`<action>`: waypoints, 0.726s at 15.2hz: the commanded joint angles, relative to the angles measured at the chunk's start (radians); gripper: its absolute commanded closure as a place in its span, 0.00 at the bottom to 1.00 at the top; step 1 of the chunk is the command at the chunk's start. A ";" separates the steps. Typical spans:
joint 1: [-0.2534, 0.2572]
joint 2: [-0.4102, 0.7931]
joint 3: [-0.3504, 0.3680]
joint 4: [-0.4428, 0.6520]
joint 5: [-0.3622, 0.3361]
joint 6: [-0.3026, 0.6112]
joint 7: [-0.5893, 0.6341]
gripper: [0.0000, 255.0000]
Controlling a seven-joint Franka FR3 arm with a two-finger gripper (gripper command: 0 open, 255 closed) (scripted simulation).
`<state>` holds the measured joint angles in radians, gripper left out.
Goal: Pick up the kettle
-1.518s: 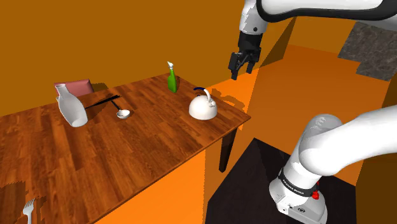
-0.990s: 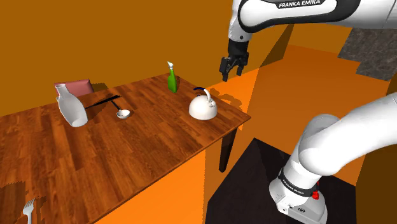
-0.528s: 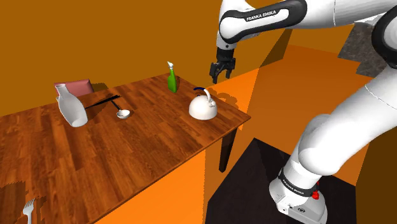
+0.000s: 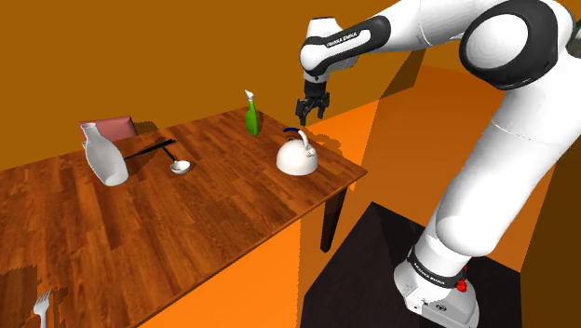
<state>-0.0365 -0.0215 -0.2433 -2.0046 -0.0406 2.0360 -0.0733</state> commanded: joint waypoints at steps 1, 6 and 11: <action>-0.007 0.085 -0.008 0.069 0.025 0.013 -0.028 0.00; -0.040 0.286 -0.014 0.246 0.088 0.029 -0.092 0.00; -0.045 0.321 -0.011 0.232 0.098 0.076 -0.099 0.00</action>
<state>-0.0814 0.2965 -0.2544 -1.7620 0.0559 2.0982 -0.1710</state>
